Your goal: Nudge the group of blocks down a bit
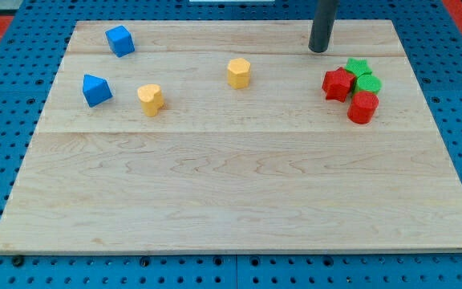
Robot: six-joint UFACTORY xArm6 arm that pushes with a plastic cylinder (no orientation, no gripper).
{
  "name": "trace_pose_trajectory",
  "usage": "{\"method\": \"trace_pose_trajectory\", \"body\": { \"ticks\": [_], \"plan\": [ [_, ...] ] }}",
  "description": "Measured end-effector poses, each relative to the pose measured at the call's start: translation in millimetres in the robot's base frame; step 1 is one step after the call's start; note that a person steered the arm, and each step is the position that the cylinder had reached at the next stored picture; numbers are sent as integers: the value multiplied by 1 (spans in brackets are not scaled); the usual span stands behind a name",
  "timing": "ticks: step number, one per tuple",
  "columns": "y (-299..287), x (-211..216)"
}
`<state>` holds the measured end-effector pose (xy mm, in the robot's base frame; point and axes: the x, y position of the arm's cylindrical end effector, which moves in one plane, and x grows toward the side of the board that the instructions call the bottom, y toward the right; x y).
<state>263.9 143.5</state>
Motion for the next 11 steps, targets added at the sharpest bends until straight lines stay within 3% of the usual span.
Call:
{"method": "trace_pose_trajectory", "body": {
  "ticks": [2, 3, 4, 6, 7, 8, 9, 10, 11],
  "plan": [
    [56, 25],
    [55, 68],
    [7, 76],
    [105, 48],
    [105, 112],
    [62, 128],
    [11, 86],
    [-1, 39],
    [-13, 38]
  ]
}}
